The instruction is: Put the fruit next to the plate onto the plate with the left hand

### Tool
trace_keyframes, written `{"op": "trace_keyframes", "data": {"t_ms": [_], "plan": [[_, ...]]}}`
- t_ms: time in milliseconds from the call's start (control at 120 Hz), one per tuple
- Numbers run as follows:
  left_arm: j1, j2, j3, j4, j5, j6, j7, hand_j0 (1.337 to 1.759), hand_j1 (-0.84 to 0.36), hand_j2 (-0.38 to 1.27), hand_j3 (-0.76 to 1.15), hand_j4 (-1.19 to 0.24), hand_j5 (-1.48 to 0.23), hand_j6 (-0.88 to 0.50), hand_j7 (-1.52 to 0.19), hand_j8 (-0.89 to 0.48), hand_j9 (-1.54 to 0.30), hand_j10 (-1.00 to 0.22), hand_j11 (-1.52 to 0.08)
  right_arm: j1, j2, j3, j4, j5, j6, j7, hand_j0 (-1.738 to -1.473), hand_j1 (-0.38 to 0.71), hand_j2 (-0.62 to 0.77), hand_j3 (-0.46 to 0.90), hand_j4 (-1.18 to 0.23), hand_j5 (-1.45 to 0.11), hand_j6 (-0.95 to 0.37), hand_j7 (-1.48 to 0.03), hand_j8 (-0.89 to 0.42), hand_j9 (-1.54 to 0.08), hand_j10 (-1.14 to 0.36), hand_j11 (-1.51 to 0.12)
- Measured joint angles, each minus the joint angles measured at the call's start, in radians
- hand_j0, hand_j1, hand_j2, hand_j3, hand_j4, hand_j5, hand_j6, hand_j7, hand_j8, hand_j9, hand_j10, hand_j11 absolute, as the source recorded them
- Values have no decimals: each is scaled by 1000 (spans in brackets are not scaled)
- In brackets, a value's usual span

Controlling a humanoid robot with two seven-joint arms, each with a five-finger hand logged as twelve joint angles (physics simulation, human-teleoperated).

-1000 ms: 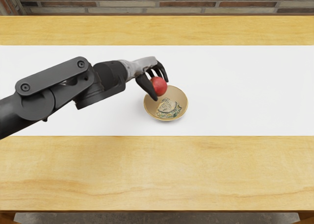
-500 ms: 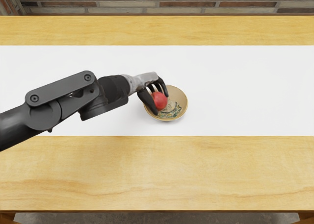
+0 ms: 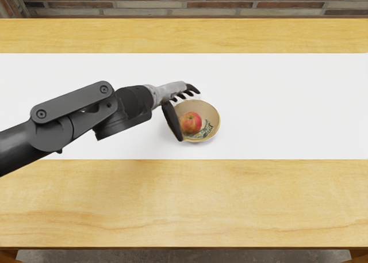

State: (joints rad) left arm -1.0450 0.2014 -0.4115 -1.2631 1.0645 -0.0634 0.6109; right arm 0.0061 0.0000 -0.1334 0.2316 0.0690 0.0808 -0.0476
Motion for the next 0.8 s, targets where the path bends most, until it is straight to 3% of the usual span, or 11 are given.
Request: {"op": "trace_keyframes", "data": {"t_ms": [158, 433, 550, 800], "plan": [[-13, 130, -28, -45, -166, -39, 0, 1658, 268, 34, 0, -75, -99, -63, -98, -68, -98, -76, -98, 0, 0, 0, 0, 0, 0, 0, -1658, -333, -3, 0, -13, -17, -13, -17, -13, -17, -13, -17], [4, 415, -179, -83, -536, -440, 0, 1658, 329, 9, 0, -20, -26, -17, -25, -19, -26, -20, -25, 1, 0, 0, 4, 0, 0, 0, -1658, -333, -3, 0, -13, -17, -13, -17, -13, -17, -13, -17], [5, 514, -202, -84, -595, -512, 0, 1658, 338, 6, 0, -12, -15, -11, -14, -11, -14, -12, -14, 1, 0, 0, 4, 0, 0, 0, -1658, -333, -3, 0, -13, -17, -13, -17, -13, -17, -13, -17], [33, 597, -212, -81, -666, -545, 0, 1658, 346, 2, 0, -5, -5, -5, -4, -5, -4, -4, -4, 2, 0, 0, 5, 0, 1, 0, -1658, -333, -3, 0, -13, -17, -13, -17, -13, -17, -13, -17]]}}
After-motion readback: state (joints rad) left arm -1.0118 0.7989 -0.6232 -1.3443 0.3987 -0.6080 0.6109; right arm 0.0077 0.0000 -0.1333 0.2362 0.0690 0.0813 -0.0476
